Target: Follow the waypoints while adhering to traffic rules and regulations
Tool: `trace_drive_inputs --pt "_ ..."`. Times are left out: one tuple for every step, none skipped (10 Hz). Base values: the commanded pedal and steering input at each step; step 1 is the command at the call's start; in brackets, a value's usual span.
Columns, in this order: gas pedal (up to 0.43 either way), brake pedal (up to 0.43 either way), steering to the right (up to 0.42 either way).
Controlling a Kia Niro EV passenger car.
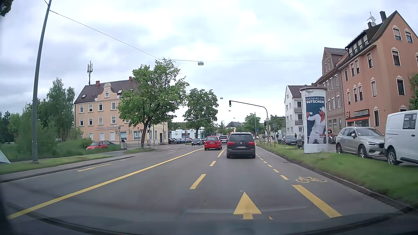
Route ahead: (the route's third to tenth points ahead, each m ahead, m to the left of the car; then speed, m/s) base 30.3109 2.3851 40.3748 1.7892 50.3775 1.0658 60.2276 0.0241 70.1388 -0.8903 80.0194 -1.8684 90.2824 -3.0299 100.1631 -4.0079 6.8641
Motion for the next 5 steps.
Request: trace_drive_inputs --pt "0.449 0.000 -0.075" --pt "0.449 0.000 -0.076" --pt "0.449 0.000 -0.076" --pt "0.449 0.000 -0.076" --pt "0.449 0.000 -0.066"
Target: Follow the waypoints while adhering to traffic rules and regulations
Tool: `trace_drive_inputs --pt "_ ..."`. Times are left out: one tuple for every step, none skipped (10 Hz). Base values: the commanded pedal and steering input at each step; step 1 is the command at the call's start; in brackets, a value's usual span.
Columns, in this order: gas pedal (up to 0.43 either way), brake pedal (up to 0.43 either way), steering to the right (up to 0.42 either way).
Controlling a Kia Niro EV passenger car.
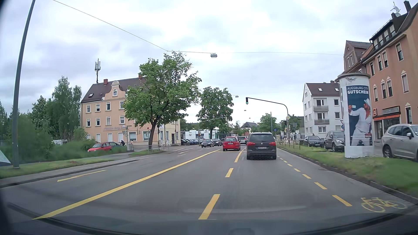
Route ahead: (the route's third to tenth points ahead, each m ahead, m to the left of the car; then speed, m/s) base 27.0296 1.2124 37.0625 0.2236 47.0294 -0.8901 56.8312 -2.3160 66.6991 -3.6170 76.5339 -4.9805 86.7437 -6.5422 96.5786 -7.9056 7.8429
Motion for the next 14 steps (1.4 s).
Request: trace_drive_inputs --pt "0.449 0.000 -0.046" --pt "0.449 0.000 -0.020" --pt "0.449 0.000 -0.009" --pt "0.449 0.000 -0.004" --pt "0.429 0.000 0.005" --pt "0.421 0.000 0.010" --pt "0.421 0.000 0.013" --pt "0.421 0.000 0.014" --pt "0.421 0.000 0.014" --pt "0.421 0.000 0.016" --pt "0.409 0.000 0.021" --pt "0.370 0.000 0.028" --pt "0.370 0.000 0.032" --pt "0.370 0.000 0.034"
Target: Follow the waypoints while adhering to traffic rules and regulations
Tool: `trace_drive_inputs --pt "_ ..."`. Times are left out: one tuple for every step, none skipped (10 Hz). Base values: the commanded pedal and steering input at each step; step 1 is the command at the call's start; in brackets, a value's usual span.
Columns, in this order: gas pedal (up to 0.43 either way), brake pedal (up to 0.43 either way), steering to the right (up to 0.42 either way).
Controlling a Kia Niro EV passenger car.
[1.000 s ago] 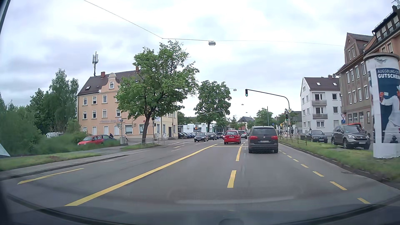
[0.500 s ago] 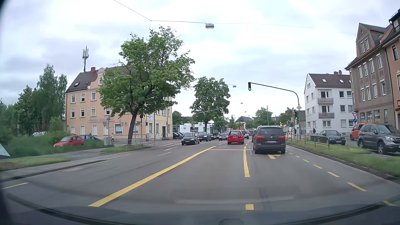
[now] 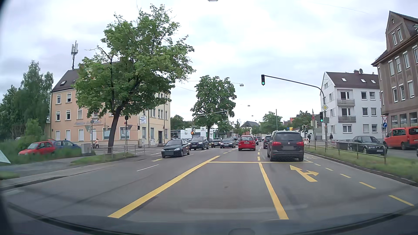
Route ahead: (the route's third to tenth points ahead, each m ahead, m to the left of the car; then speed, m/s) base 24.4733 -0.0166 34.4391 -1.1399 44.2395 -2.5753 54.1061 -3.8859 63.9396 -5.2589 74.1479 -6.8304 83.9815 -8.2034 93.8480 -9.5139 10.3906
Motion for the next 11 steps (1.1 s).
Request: trace_drive_inputs --pt "0.370 0.000 0.036" --pt "0.370 0.000 0.038" --pt "0.358 0.000 0.039" --pt "0.339 0.000 0.039" --pt "0.319 0.000 0.040" --pt "0.311 0.000 0.041" --pt "0.311 0.000 0.043" --pt "0.311 0.000 0.044" --pt "0.311 0.000 0.044" --pt "0.311 0.000 0.042" --pt "0.260 0.000 0.040"
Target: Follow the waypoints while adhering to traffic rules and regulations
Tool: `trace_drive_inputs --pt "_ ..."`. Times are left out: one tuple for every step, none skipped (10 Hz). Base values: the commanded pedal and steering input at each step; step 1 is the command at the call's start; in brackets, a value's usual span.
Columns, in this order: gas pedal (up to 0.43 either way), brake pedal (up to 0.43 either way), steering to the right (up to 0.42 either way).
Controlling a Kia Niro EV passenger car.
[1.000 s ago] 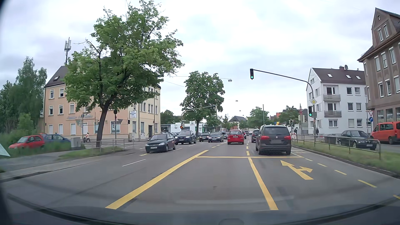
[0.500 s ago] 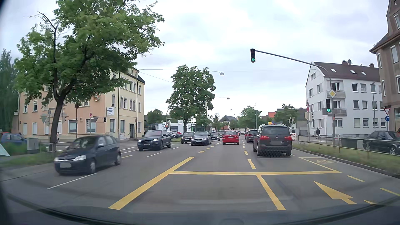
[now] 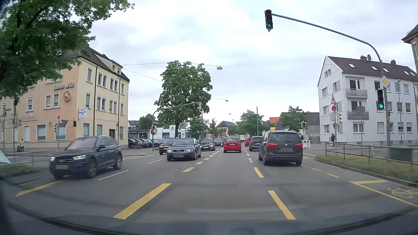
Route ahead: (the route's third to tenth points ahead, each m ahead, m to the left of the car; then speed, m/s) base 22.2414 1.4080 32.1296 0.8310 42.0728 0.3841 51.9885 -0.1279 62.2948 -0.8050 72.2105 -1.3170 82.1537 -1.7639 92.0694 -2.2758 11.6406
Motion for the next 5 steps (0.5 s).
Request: trace_drive_inputs --pt "0.240 0.000 0.035" --pt "0.240 0.000 0.028" --pt "0.228 0.000 0.023" --pt "0.228 0.000 0.018" --pt "0.228 0.000 0.012"
